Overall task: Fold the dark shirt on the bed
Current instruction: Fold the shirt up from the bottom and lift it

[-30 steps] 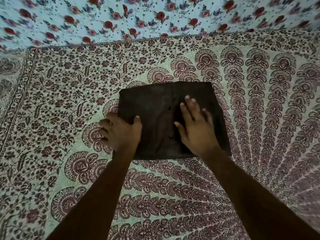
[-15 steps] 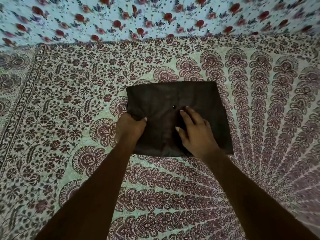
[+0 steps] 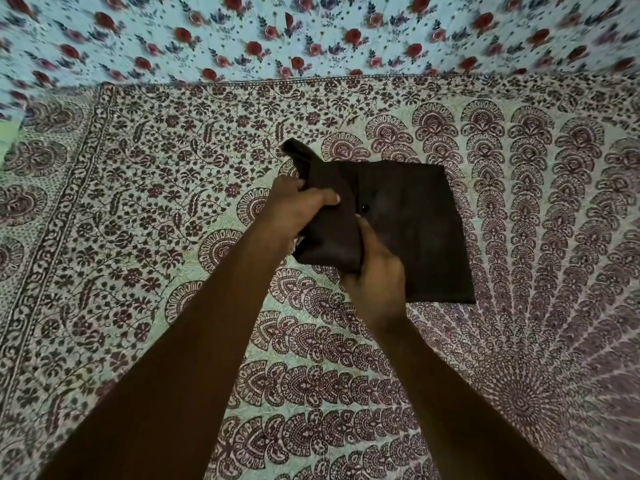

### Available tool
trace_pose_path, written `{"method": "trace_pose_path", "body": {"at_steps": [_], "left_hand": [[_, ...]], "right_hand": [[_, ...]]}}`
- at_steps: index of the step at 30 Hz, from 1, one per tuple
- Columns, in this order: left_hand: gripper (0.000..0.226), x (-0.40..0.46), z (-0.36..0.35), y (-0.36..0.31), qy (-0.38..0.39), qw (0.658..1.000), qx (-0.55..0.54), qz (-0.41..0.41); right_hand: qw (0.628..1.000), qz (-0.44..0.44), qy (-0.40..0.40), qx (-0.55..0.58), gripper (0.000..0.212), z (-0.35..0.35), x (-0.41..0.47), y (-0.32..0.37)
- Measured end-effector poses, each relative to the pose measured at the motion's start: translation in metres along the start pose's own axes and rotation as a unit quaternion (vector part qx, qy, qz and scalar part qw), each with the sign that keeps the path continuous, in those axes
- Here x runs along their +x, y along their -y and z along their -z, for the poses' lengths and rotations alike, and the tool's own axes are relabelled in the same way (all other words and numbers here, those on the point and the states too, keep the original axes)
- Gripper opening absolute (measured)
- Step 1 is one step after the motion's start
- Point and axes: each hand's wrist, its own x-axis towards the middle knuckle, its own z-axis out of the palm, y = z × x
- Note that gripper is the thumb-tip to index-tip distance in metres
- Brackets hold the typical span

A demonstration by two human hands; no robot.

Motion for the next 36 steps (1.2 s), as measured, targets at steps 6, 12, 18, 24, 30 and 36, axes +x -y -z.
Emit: {"method": "trace_pose_path", "body": {"at_steps": [6, 12, 18, 24, 30, 36], "left_hand": [[0.047, -0.028, 0.011, 0.022, 0.030, 0.982, -0.185, 0.033], [0.036, -0.101, -0.015, 0.086, -0.032, 0.932, -0.241, 0.270], [0.080, -0.162, -0.057, 0.097, 0.108, 0.720, -0.566, 0.387], [0.050, -0.194, -0.067, 0.073, 0.067, 0.713, -0.663, 0.218], [0.017, -0.220, -0.006, 0.083, -0.014, 0.753, -0.638, 0.162], [0.015, -0.287, 0.067, 0.056, -0.044, 0.860, -0.476, 0.178]], "right_hand": [[0.988, 0.001, -0.116, 0.106, 0.044, 0.030, 0.021, 0.004], [0.959, -0.026, -0.143, 0.242, 0.018, 0.074, 0.029, 0.043], [0.921, -0.042, -0.166, 0.350, 0.036, 0.123, 0.015, 0.095], [0.857, -0.105, -0.234, 0.448, 0.026, 0.152, -0.023, 0.124], [0.810, -0.193, -0.230, 0.503, 0.003, 0.172, -0.077, 0.144], [0.732, -0.303, -0.237, 0.562, 0.013, 0.200, -0.135, 0.186]]}}
